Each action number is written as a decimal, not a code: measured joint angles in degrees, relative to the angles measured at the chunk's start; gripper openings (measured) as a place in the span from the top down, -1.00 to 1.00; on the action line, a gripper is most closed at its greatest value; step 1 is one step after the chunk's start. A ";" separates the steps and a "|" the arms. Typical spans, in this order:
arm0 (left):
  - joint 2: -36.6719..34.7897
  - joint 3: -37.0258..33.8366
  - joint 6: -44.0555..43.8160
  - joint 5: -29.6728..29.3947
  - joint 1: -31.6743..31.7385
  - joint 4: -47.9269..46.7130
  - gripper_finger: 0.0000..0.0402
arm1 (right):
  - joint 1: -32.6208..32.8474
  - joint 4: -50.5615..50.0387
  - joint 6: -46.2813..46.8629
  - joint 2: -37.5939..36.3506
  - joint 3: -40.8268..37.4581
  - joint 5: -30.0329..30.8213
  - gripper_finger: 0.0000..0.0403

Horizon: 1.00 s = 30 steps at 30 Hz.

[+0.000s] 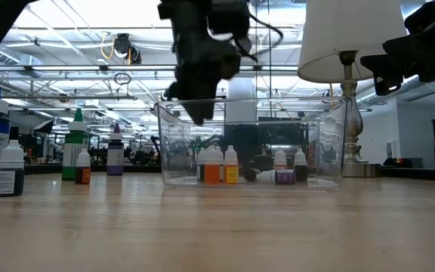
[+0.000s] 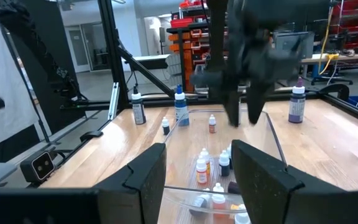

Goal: Pick & Place food coloring
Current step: Put the small red food coloring bottle into the transparent bin

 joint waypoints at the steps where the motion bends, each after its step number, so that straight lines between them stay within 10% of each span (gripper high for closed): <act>1: -1.19 0.01 -0.53 -0.56 0.15 -0.58 0.17 | 0.00 -0.01 0.00 -0.02 0.00 0.00 0.16; 17: -15.78 -13.27 -33.03 -15.88 -12.59 -13.26 0.17 | -0.02 -0.03 0.00 0.35 0.00 0.00 0.16; 30: -16.42 -29.95 -50.83 -7.71 -14.85 -1.31 -0.28 | 0.00 -0.02 -0.01 0.35 0.00 0.00 0.16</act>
